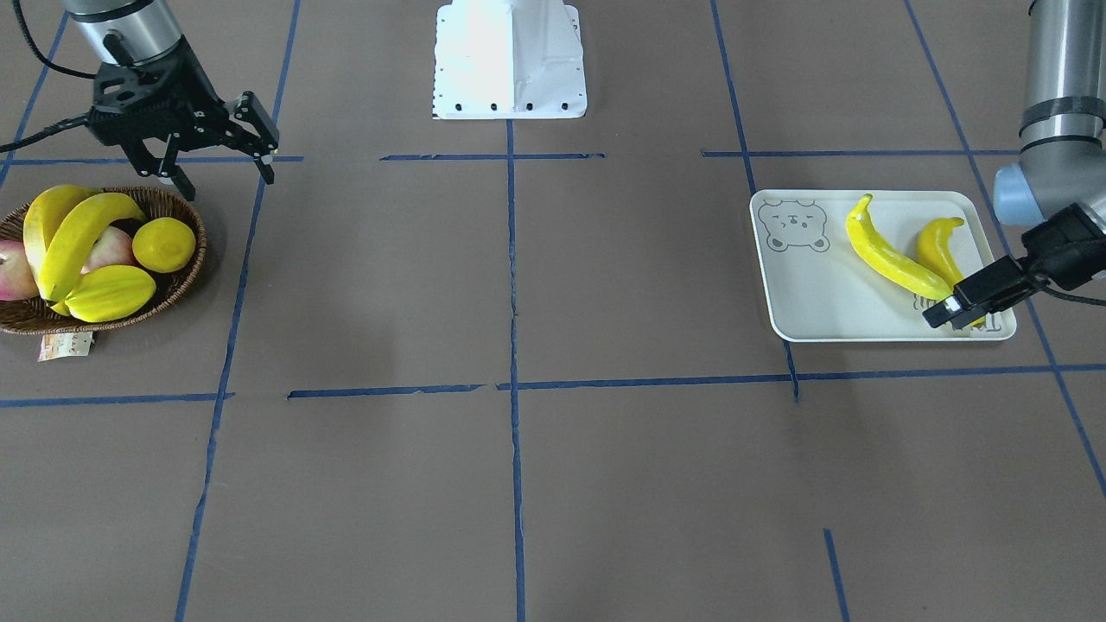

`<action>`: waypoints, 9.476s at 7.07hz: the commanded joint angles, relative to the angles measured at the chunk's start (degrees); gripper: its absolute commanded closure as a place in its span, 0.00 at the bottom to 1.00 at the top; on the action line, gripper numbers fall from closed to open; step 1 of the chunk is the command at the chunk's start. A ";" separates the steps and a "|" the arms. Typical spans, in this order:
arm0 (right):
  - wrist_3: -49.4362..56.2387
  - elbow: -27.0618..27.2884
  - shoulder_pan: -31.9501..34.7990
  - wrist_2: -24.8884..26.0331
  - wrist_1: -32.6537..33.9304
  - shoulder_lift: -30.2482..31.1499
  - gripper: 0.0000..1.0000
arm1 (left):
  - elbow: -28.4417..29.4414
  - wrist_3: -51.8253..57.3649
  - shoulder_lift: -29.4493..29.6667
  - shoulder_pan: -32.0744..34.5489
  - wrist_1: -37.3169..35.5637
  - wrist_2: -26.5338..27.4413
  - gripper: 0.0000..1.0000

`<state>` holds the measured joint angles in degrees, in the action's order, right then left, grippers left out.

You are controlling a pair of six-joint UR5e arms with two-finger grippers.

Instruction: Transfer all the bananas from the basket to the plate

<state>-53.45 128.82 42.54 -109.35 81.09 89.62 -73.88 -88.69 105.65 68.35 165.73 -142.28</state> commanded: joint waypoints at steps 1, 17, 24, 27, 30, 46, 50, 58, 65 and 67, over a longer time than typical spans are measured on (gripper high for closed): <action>-1.03 0.03 3.94 -2.18 -0.23 8.60 0.00 | -3.29 -5.95 0.70 -5.31 -0.67 7.08 0.01; -6.49 -11.14 2.90 -1.65 -0.41 12.24 0.79 | -13.05 -6.76 0.70 -13.33 -9.29 17.04 0.01; 6.43 4.26 13.45 -6.90 31.10 -5.24 0.99 | -13.57 -7.02 1.05 -14.64 -9.29 17.12 0.01; 5.65 1.17 11.18 -14.56 32.65 -21.21 1.00 | -14.97 -15.42 6.22 -16.92 -9.20 17.38 0.01; -9.84 -0.40 -2.68 -9.17 28.81 -29.92 0.99 | -20.05 -26.95 10.45 -22.60 -9.29 25.67 0.01; -13.78 -9.11 -13.80 -4.99 15.68 -37.33 0.90 | -24.64 -27.44 14.86 -38.99 -9.37 36.02 0.99; -18.96 -9.03 -13.98 -5.08 12.01 -36.89 0.00 | -26.49 -25.39 13.36 -39.08 -10.17 35.23 1.00; -18.97 0.91 -8.45 -5.17 12.52 -27.93 0.00 | -40.55 -4.16 3.10 -32.51 -54.79 35.84 1.00; -19.15 0.64 -6.86 -2.35 12.43 -24.14 0.00 | -33.90 7.04 -12.40 -26.26 -53.94 35.58 1.00; -19.15 0.56 -6.86 -2.44 12.43 -24.23 0.00 | -29.94 9.75 -12.48 -25.03 -51.41 35.58 1.00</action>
<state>-72.59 129.44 35.69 -111.77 93.52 65.42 -106.10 -80.46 93.27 42.50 112.53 -106.71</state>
